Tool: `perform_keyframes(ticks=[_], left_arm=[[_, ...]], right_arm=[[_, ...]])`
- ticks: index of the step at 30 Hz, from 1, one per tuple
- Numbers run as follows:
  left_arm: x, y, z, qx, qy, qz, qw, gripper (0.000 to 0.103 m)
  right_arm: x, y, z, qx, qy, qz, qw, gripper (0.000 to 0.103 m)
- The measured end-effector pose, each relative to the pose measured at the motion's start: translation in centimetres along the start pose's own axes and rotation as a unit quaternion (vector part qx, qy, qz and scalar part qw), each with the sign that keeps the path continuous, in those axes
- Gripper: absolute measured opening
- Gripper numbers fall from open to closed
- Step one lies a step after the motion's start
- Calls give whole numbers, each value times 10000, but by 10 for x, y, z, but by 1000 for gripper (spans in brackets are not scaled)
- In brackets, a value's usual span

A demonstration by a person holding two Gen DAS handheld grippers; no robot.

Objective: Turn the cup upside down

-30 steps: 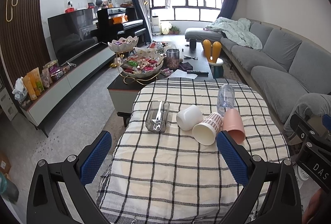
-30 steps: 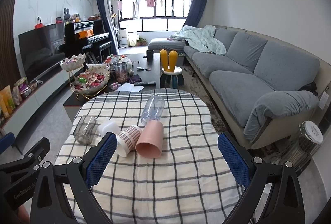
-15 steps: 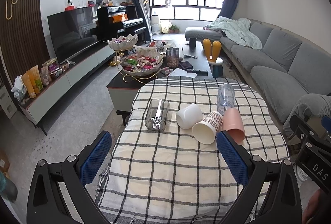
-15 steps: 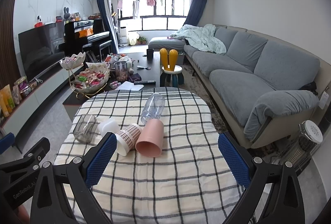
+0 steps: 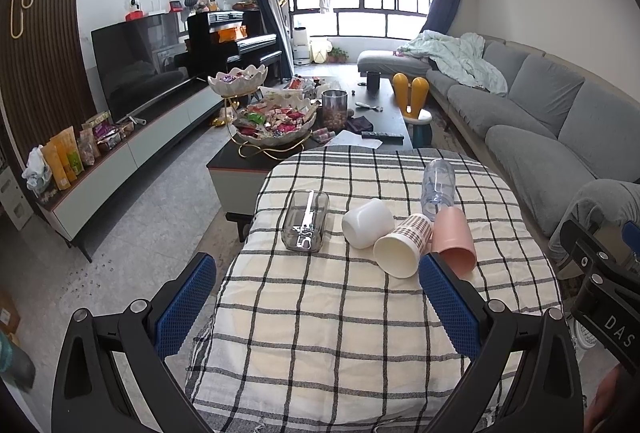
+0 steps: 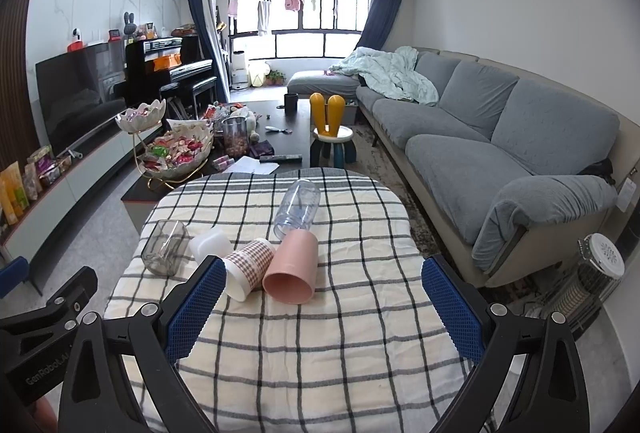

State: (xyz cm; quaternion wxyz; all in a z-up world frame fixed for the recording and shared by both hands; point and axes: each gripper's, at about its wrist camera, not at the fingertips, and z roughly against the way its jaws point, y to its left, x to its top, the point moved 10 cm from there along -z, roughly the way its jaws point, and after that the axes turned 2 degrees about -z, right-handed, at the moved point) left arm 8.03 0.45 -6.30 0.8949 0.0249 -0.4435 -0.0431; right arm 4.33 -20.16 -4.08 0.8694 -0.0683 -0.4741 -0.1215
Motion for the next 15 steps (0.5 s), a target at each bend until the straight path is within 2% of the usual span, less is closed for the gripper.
perform_keyframes(ticks=[7, 13, 14, 15], left_arm=[[-9, 5, -15, 38, 16, 35, 10000, 103], [3, 14, -34, 100, -21, 45, 9999, 103], [5, 15, -39, 79, -26, 69, 9999, 103], [7, 17, -44, 51, -56, 99, 9999, 103]], right_arm=[[-1, 4, -6, -2, 3, 12, 10000, 99], [0, 23, -18, 2, -74, 53, 10000, 99], [9, 22, -20, 5, -74, 50, 10000, 99], [0, 39, -43, 12, -66, 47, 10000, 99]])
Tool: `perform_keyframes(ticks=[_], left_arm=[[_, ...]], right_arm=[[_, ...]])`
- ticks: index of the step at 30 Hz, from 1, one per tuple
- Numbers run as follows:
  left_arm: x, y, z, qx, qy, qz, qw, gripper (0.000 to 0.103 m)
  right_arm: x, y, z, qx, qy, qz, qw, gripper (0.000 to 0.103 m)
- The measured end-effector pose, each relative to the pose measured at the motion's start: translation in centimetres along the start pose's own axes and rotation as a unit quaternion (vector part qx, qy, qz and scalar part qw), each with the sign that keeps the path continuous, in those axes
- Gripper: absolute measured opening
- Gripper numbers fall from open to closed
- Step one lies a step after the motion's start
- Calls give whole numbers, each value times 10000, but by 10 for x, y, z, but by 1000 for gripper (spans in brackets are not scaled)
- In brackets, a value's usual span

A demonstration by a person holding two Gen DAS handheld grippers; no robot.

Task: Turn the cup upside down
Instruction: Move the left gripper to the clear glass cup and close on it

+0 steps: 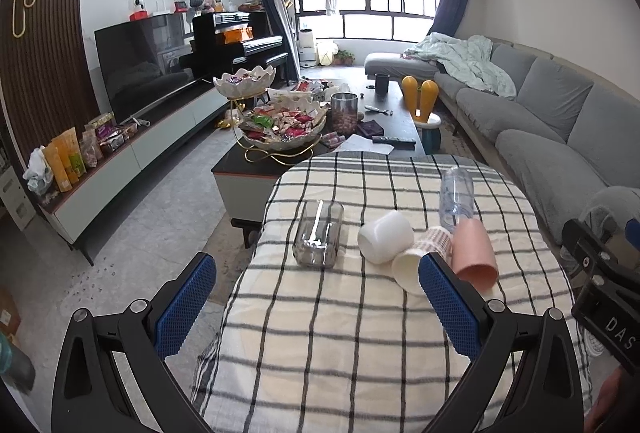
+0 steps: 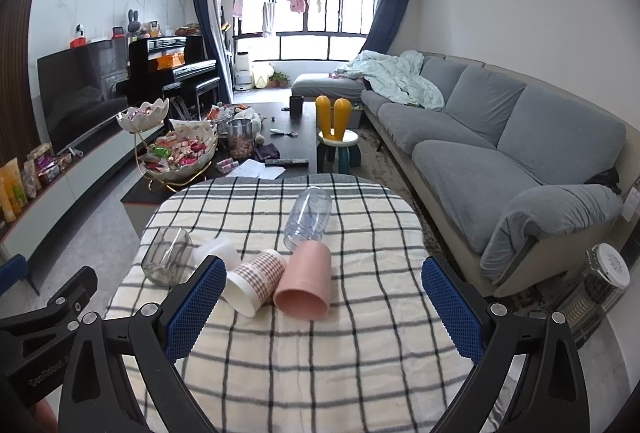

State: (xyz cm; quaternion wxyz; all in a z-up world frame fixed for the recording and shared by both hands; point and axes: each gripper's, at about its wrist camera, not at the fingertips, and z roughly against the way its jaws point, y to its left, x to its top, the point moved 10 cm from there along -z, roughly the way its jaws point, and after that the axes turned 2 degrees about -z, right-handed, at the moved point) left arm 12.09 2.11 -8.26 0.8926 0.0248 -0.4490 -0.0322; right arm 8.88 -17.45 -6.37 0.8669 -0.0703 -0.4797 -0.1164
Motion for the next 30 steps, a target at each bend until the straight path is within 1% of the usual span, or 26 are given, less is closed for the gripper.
perform_keyframes(ticks=[1, 2, 5, 11, 15, 20, 24, 30], left_arm=[[4, 3, -4, -24, -34, 15, 10000, 103], [6, 4, -9, -44, -80, 7, 10000, 103], [13, 9, -25, -31, -100, -32, 9999, 103], [15, 11, -75, -151, 57, -128, 9998, 103], [10, 13, -112, -188, 216, -161, 9995, 103], [1, 8, -159, -270, 460, -329, 9980, 103], [-7, 6, -187, -313, 637, -436, 9965, 103], [-17, 4, -217, -295, 833, -525, 9947, 103]], right_arm=[[-4, 8, -10, 12, 2, -16, 10000, 99], [0, 6, -7, 10, 5, -12, 10000, 99], [4, 13, -25, 7, 58, 6, 10000, 99], [8, 28, -61, -96, 168, 90, 9998, 99], [12, 36, -86, -201, 218, 149, 9995, 99], [5, 44, -118, -267, 433, 191, 9985, 99], [0, 52, -133, -260, 564, 227, 9978, 99], [-9, 55, -155, -235, 842, 165, 9960, 99]])
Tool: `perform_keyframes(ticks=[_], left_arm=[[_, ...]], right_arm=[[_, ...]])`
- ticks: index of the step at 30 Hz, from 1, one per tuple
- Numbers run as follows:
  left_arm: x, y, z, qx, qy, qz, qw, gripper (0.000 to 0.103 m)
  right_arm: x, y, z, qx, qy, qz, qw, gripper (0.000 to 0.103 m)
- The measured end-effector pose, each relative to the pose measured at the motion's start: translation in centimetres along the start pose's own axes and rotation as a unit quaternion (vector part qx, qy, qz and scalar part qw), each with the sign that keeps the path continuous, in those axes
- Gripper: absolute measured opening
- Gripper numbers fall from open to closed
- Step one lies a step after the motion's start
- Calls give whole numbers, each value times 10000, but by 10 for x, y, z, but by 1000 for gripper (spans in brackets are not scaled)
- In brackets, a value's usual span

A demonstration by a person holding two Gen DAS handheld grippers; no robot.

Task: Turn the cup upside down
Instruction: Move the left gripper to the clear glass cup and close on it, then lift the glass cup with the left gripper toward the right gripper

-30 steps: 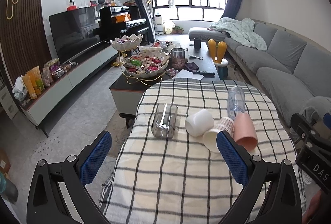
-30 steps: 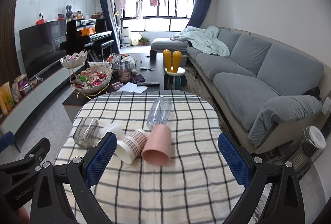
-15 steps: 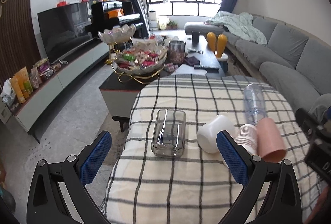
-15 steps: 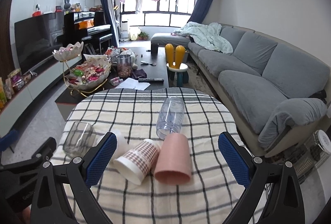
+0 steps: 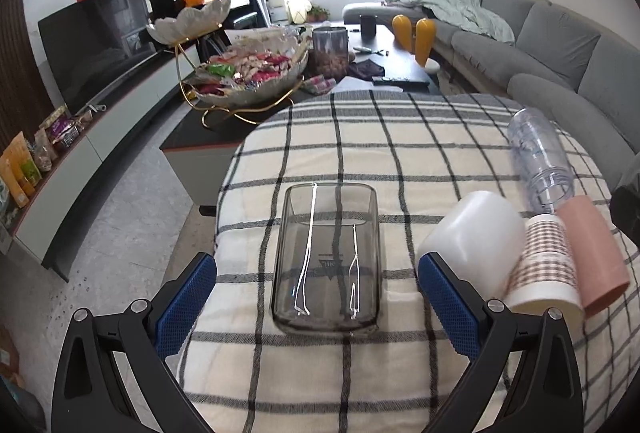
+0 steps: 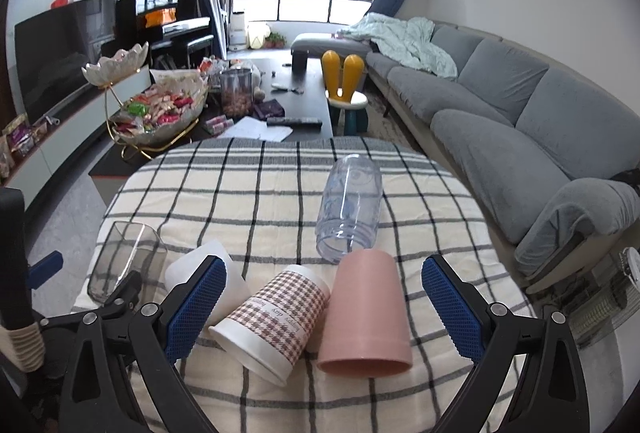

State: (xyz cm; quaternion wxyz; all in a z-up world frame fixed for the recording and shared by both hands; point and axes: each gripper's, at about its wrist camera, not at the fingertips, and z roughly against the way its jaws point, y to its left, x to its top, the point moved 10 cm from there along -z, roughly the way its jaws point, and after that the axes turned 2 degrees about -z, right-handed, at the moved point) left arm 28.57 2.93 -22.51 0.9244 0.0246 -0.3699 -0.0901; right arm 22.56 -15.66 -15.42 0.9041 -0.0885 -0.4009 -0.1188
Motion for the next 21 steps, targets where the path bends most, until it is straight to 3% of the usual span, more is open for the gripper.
perform_keyframes(ticks=[8, 10, 15, 21], left_arm=[[-3, -2, -22, 20, 117, -81, 9999, 94], [-3, -3, -28, 10, 157, -102, 9998, 82], [-5, -8, -33, -140, 194, -105, 9997, 67], [-9, -9, -27, -94, 253, -143, 9995, 67]], right_arm=[[-4, 4, -19, 65, 260, -99, 9996, 99], [-5, 3, -22, 78, 308, -134, 9994, 99], [-4, 3, -26, 58, 342, -151, 9993, 99], [-1, 1, -24, 24, 322, -157, 9994, 99]])
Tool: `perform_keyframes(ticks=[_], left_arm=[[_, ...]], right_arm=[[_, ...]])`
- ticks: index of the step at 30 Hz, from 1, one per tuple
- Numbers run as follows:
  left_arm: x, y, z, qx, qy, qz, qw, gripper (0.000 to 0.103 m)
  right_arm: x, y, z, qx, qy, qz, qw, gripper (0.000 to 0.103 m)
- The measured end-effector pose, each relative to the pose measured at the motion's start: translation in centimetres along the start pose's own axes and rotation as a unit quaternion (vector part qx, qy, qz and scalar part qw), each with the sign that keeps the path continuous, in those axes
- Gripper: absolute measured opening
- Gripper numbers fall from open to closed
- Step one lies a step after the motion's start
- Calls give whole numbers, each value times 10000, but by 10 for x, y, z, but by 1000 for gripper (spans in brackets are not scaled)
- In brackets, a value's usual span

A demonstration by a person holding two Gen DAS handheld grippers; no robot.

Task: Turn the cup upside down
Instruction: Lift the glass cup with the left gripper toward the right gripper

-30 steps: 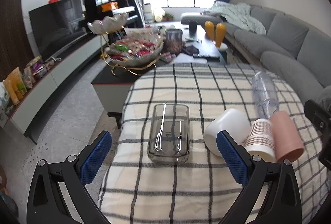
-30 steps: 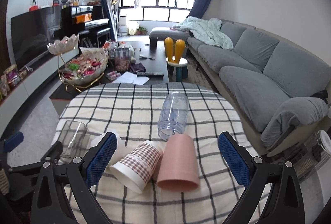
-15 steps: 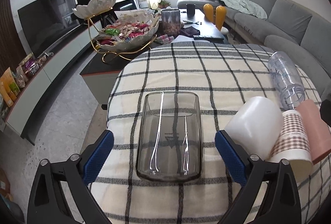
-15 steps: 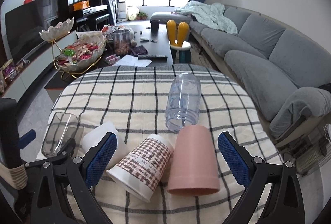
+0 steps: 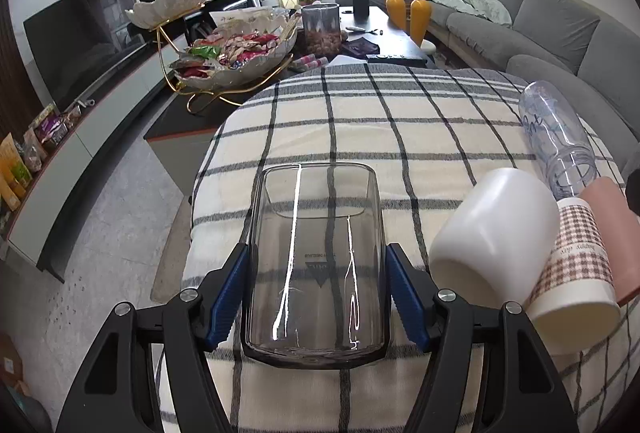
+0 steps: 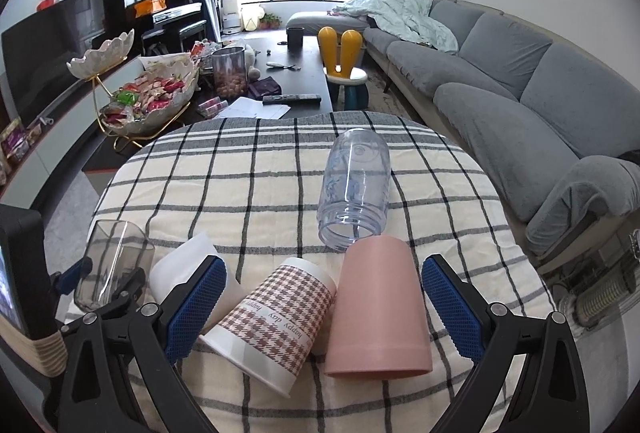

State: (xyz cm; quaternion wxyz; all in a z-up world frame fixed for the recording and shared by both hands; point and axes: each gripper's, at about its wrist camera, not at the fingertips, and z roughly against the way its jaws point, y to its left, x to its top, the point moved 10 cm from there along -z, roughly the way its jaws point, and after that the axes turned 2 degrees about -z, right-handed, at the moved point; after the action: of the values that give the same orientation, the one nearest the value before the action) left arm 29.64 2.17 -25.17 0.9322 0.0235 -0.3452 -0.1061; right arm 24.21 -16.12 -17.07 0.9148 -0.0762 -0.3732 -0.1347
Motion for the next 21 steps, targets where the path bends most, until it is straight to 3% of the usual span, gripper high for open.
perform_keyframes(ticks=[10, 18, 21], left_arm=[[-10, -13, 55, -47, -88, -56, 9999, 67], [-33, -53, 114, -199, -147, -131, 9996, 67], [-49, -76, 126, -316, 21, -30, 9995, 67]], right_arm=[[-7, -19, 37, 15, -54, 75, 10000, 99], [-31, -72, 78, -40, 35, 18, 10000, 99], [-40, -98, 87, -102, 112, -25, 9999, 99]])
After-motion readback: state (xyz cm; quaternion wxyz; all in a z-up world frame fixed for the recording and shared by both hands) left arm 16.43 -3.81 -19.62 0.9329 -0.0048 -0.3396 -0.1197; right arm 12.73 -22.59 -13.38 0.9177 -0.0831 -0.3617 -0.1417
